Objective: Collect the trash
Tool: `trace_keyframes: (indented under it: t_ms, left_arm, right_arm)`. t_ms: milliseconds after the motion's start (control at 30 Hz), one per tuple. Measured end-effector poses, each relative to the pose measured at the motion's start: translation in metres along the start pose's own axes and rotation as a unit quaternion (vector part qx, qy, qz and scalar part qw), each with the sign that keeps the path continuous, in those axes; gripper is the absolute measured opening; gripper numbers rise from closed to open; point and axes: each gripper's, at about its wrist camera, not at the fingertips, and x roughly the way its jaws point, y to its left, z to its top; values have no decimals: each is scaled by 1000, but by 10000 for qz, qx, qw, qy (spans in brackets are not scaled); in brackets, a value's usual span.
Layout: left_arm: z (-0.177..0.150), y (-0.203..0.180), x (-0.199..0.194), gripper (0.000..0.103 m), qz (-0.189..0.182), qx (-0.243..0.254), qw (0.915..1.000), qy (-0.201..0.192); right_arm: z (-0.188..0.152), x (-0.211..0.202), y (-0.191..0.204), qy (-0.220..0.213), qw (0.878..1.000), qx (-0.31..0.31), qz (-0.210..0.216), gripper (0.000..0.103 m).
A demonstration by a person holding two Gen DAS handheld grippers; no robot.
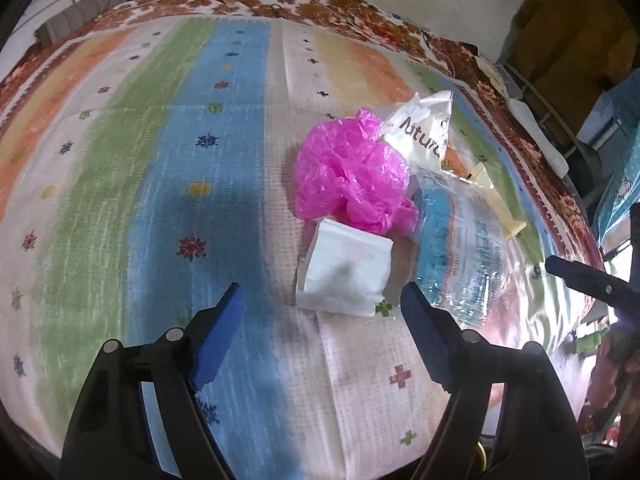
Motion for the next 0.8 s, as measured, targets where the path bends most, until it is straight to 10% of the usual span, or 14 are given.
trace_keyframes:
  t_ms: [500,800]
  left_arm:
    - [11,11,47,48,-533,40,9982,276]
    - [10,4,49,5,-523,249,9978,321]
  right_arm:
    - [30,47,-22,200,9984,399,340,52]
    - [39,56,-15,337,9976,311,527,4]
